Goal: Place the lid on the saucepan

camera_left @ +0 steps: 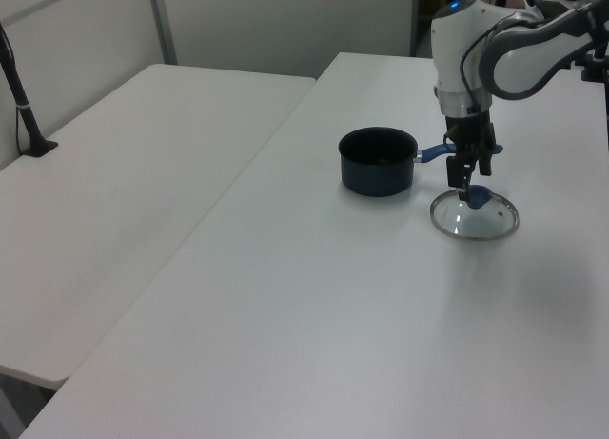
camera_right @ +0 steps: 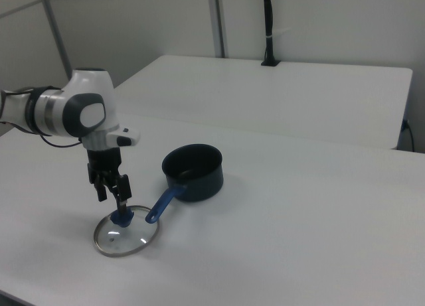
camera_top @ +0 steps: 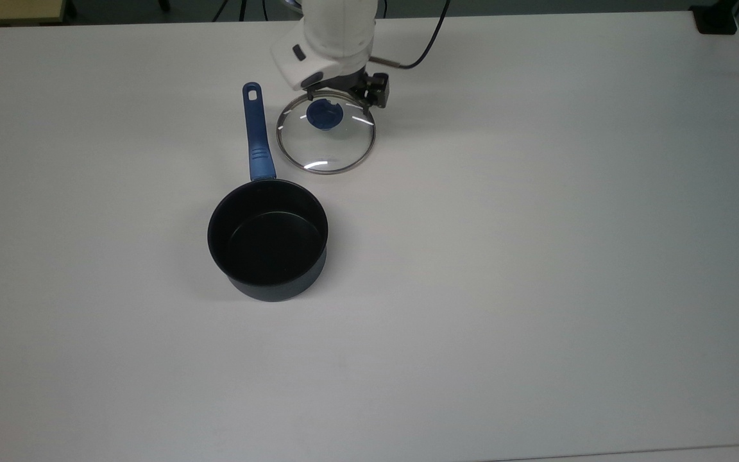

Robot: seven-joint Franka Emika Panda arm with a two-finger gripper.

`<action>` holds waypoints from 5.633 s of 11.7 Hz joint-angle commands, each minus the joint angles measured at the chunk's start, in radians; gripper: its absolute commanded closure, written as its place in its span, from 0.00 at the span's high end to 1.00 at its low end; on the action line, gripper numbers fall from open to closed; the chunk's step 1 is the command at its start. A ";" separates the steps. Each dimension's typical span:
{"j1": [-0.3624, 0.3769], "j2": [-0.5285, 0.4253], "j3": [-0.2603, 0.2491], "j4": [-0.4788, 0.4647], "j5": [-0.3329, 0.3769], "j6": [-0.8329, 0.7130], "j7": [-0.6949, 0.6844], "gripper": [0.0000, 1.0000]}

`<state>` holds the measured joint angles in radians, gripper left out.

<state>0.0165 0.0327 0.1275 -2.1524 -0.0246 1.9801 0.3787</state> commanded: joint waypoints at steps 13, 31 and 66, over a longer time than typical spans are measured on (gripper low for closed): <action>-0.032 0.030 0.088 0.061 -0.087 -0.103 -0.039 0.45; -0.133 0.461 -0.012 0.796 -0.080 -0.104 -0.262 0.46; 0.060 -0.036 -0.213 0.537 -0.001 -0.280 -0.325 1.00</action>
